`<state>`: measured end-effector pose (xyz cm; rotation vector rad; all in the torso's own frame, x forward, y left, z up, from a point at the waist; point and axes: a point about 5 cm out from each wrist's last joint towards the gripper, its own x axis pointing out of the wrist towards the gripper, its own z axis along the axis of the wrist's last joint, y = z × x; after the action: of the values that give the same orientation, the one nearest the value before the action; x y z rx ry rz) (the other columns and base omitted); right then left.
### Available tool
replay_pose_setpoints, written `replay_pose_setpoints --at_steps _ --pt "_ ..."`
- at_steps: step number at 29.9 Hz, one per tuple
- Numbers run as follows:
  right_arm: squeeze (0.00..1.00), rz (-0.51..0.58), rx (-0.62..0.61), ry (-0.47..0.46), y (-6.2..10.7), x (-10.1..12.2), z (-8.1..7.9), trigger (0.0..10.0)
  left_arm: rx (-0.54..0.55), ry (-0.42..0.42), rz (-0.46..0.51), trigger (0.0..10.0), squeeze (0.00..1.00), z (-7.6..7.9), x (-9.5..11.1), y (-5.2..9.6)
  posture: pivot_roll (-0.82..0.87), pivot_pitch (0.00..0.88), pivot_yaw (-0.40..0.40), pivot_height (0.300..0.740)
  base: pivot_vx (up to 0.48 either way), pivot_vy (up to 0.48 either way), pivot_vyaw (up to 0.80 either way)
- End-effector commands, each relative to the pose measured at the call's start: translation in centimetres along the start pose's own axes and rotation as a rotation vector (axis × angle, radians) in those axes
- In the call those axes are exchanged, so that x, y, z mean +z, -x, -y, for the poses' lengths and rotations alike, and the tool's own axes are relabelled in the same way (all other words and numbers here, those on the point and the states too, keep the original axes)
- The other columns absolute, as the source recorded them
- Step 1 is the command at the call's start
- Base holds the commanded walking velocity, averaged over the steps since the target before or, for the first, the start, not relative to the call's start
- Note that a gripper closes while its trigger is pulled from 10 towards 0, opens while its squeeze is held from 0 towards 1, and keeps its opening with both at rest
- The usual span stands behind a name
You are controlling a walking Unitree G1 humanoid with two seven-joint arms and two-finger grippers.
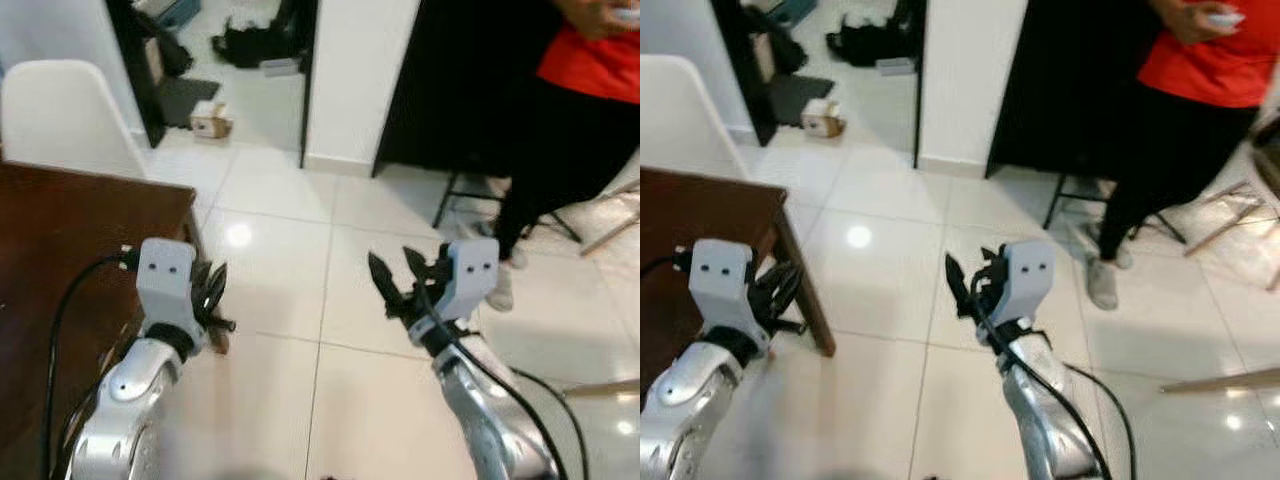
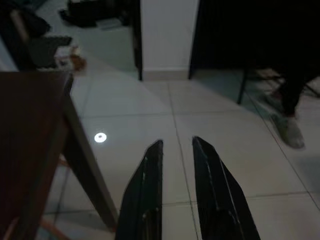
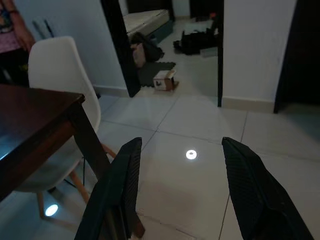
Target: Setting the table
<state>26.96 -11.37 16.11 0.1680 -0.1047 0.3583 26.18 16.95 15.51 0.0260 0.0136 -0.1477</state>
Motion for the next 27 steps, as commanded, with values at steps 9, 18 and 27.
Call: replay_pose_setpoints --at_steps 9,18,27 --pt "0.0 -0.012 -0.009 0.002 0.23 -0.19 0.18 10.0 0.007 0.005 -0.021 10.0 0.0 -0.04 -0.51 0.16 -0.02 0.065 0.047 0.74 0.0 0.0 -0.8" --pt "0.0 -0.013 -0.009 0.001 0.19 -0.21 0.15 10.0 0.006 0.006 -0.022 10.0 0.0 -0.02 -0.52 0.15 -0.02 0.065 0.047 0.74 0.0 0.0 -0.8" --pt "0.0 -0.012 -0.009 0.001 0.13 -0.21 0.15 10.0 0.006 0.006 -0.02 10.0 0.0 -0.02 -0.49 0.09 -0.02 0.062 0.047 0.74 0.0 0.0 -0.8"
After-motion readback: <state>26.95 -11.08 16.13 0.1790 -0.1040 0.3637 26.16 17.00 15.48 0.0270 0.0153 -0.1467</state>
